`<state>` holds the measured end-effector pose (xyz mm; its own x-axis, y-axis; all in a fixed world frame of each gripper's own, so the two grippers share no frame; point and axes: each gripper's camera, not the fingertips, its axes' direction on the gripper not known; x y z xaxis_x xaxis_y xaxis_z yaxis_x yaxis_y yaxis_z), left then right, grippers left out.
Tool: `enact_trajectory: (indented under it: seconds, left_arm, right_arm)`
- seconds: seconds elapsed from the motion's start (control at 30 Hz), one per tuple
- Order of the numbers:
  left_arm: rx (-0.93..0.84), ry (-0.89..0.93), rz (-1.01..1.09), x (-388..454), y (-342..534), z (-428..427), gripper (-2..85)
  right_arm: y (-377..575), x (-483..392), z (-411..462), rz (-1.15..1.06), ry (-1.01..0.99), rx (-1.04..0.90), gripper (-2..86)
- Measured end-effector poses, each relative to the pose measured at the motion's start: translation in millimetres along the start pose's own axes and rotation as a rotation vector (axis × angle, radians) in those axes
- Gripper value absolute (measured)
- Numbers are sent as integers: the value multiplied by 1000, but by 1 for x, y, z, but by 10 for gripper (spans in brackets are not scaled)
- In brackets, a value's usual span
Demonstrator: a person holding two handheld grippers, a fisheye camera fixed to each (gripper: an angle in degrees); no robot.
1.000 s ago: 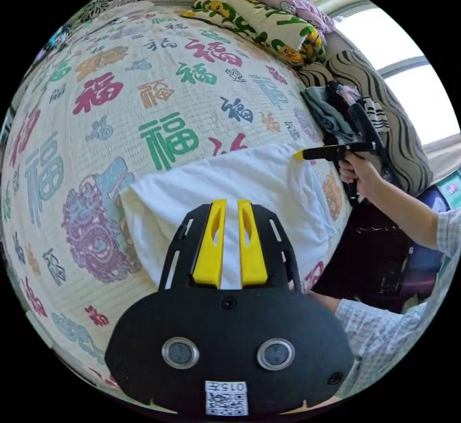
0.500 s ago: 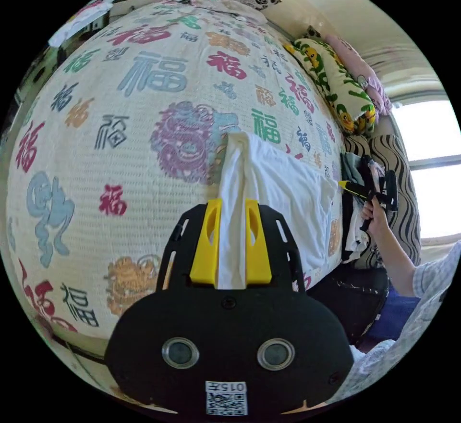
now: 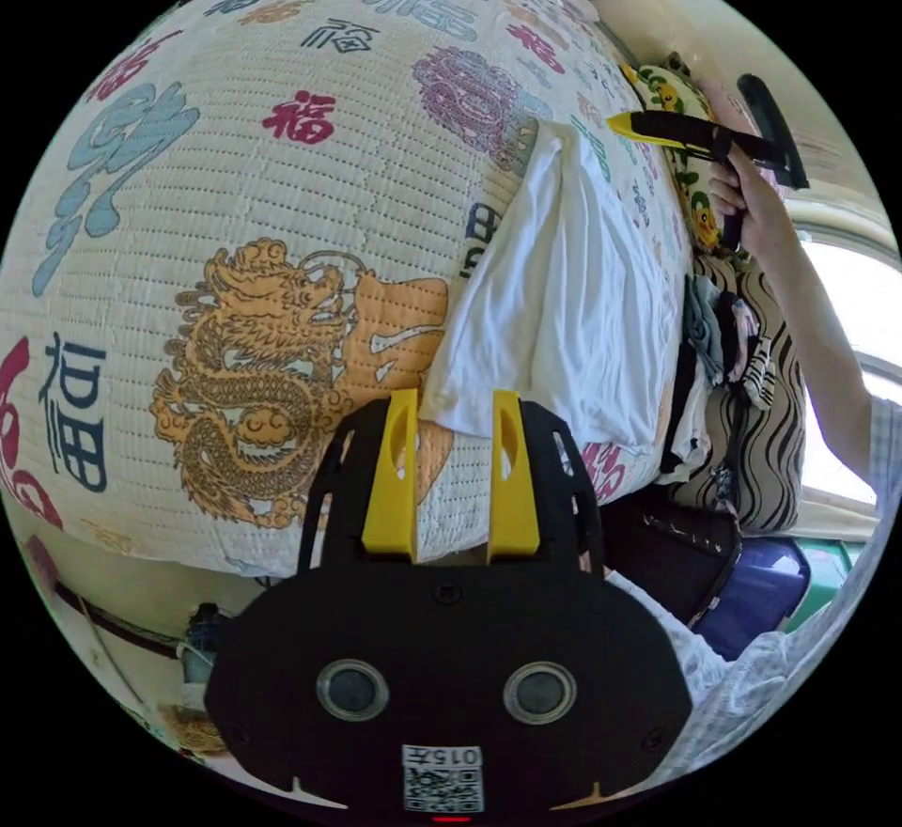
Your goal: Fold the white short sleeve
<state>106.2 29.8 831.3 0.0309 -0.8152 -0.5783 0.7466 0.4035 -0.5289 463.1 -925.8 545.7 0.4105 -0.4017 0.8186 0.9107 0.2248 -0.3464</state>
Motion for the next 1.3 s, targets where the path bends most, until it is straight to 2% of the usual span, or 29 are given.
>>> enact_trajectory:
  seconds: [0.1,0.23,0.4,0.5,0.6,0.73,0.87,1.03,1.13,1.3]
  left_arm:
    - [17,-65,-4,-1,4,6,69]
    - [43,-45,-32,-8,9,13,61]
    - [63,-93,-6,-4,14,28,21]
    - [69,-66,20,0,19,32,2]
    - [157,-36,67,15,35,18,-3]
    - [256,-5,297,78,65,-5,-5]
    - [246,70,498,143,81,8,-5]
    - [159,192,682,223,84,79,-4]
    - [99,165,732,258,85,130,-2]
    - [-39,72,707,286,77,214,12]
  right_arm:
    - [-32,-9,11,-37,1,-110,84]
    - [-55,-15,37,-87,64,-357,73]
    - [-56,-11,29,-100,115,-373,29]
    - [-46,-1,12,-76,54,-315,16]
    - [-23,17,-21,-63,-61,-191,8]
    - [41,65,-79,-42,-259,44,3]
    - [125,129,-111,38,-432,202,4]
    - [213,197,-108,163,-513,294,6]
    - [255,234,-91,226,-552,330,11]
    - [298,273,-47,294,-524,268,34]
